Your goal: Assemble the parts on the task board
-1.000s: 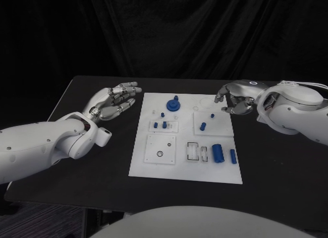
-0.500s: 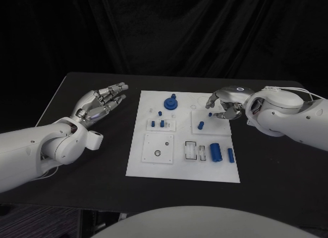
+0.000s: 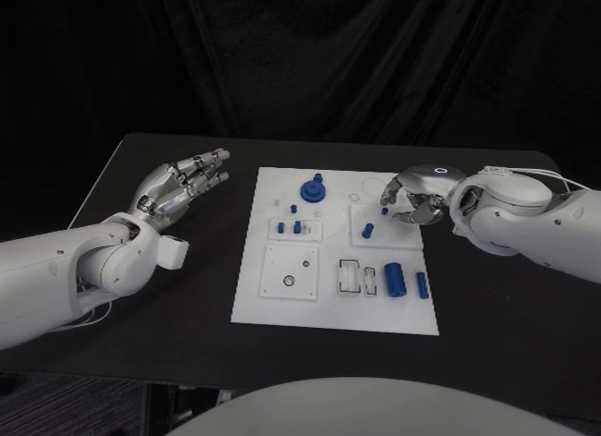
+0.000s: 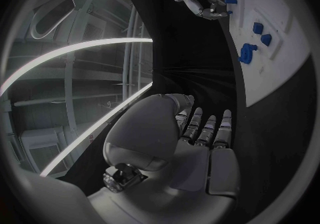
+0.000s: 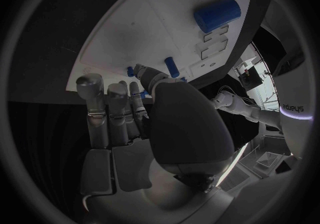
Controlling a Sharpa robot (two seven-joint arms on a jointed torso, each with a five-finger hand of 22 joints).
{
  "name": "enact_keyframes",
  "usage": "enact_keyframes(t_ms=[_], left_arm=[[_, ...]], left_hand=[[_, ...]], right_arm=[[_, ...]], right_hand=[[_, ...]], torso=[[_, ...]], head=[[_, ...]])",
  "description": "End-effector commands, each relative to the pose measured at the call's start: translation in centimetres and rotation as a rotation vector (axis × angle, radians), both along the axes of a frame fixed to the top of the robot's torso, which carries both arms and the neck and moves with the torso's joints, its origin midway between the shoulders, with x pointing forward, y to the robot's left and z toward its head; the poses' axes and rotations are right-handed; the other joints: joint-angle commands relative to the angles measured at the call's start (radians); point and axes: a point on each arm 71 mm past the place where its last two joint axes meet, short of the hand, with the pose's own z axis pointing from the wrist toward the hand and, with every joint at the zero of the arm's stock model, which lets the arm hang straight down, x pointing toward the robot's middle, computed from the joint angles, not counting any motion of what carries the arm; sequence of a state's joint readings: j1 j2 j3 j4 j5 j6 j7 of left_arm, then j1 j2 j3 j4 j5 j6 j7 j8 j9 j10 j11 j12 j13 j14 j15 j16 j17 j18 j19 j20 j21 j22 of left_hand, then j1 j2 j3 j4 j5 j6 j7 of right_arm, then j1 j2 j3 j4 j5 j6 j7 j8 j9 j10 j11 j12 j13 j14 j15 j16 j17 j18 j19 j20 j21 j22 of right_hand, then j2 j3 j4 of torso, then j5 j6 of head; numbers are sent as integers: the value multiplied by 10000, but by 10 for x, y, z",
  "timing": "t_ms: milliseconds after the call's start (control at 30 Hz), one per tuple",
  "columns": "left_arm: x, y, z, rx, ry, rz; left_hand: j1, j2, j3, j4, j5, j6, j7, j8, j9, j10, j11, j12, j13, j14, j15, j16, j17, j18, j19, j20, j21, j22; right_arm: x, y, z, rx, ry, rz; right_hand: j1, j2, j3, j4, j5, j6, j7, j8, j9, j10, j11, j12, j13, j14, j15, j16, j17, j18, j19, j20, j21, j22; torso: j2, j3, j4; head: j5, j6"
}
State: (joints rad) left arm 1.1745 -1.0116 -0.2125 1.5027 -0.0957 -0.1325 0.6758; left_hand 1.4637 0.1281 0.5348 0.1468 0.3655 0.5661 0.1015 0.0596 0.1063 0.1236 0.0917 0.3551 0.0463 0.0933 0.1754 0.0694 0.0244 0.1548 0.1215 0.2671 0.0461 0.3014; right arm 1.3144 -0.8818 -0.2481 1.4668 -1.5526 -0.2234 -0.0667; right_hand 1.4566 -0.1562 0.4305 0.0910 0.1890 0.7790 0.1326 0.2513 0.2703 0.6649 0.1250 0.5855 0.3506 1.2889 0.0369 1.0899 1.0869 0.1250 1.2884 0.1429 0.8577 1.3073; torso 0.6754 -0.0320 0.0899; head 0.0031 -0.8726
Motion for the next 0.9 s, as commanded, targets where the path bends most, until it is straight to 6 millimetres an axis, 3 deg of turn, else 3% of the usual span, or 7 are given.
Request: enact_keyframes(t_ms=[33, 133, 333, 467, 767, 867, 900], left_arm=[[-1, 2, 15, -1774, -1574, 169], [0, 2, 15, -2052, -1454, 64], [1, -2, 14, -2855, -1033, -204], [0, -4, 14, -3080, -905, -328], [-1, -5, 13, -3214, -720, -469], [-1, -5, 13, -3224, -674, -500], [-1, -5, 13, -3226, -661, -509]], left_hand=[[-174, -86, -431, 711, -300, 1, -27, 10, -12, 47, 5, 46, 9, 32, 22, 96, 14, 125, 71, 58, -24, -41], [-554, -16, -1176, 1432, -471, -33, -32, 4, -30, 28, 3, -10, 7, 21, 56, 106, 13, 134, 113, 96, -48, -141], [-2489, 340, -3654, 1452, -832, -263, 27, -19, -99, -141, 83, -281, -16, -22, 308, 89, 7, 21, 229, 231, -40, -306], [-2275, 404, -4135, 1395, -871, -252, 37, -5, -93, -115, 111, -236, -11, 52, 365, 153, 20, -31, 382, 242, 0, -247], [-1315, 674, -4389, 1109, -274, -248, 58, 3, -89, -70, 215, -126, -4, 201, 497, 301, 45, -186, 674, 254, 64, -189], [-1015, 698, -4354, 891, -127, -199, 72, 14, -82, -50, 248, -83, 0, 229, 520, 340, 50, -231, 756, 254, 81, -178], [-897, 671, -4340, 774, -89, -146, 90, 24, -73, -32, 274, -57, 2, 242, 527, 358, 53, -247, 784, 253, 86, -180]], right_arm=[[1, 0, -1, 36, -208, -14], [2, 0, -2, 58, -251, -16], [3, 1, -5, 268, -313, -34], [5, 1, -8, 389, -376, -54], [6, 3, -19, 619, -196, -45], [6, 4, -23, 612, -111, -51], [6, 4, -24, 608, -92, -50]], right_hand=[[8, 57, -21, 48, 35, 108, 5, -53, -14, 94, 28, -53, -33, 53, 47, 40, 9, 67, 62, -8, 52, 829], [-18, 98, -6, 82, 89, 173, -20, -65, -23, 139, 36, -89, -95, 65, 55, 55, 6, 63, 77, -2, 59, 834], [-116, 254, 55, 200, 233, 411, -64, -102, -52, 441, 47, -146, -289, 140, 77, 146, 30, 45, 161, 15, 137, 865], [-181, 295, 53, 255, 249, 481, -79, -132, -67, 588, 33, -167, -373, 197, 72, 197, 44, 36, 226, 15, 207, 884], [-212, 355, 67, 286, 285, 593, -91, -173, -84, 829, -23, -201, -505, 251, 28, 210, 8, 36, 298, -16, 232, 889], [-172, 404, 107, 251, 529, 783, -62, -140, -64, 912, -40, -266, -608, 263, 3, 207, -17, 34, 321, -41, 219, 887], [-112, 442, 175, 201, 946, 903, -8, -105, -44, 938, -42, -308, -658, 255, -20, 195, -36, 28, 328, -55, 219, 892]], torso=[[-16, 29, -3], [-43, 45, 28], [-73, 12, -6], [-90, 10, -36], [-110, 15, -37], [-109, 22, -38], [-112, 23, -36]], head=[[-45, 0], [-96, 0], [-66, 0], [-31, 0], [10, 0], [-11, 0], [-13, 0]])
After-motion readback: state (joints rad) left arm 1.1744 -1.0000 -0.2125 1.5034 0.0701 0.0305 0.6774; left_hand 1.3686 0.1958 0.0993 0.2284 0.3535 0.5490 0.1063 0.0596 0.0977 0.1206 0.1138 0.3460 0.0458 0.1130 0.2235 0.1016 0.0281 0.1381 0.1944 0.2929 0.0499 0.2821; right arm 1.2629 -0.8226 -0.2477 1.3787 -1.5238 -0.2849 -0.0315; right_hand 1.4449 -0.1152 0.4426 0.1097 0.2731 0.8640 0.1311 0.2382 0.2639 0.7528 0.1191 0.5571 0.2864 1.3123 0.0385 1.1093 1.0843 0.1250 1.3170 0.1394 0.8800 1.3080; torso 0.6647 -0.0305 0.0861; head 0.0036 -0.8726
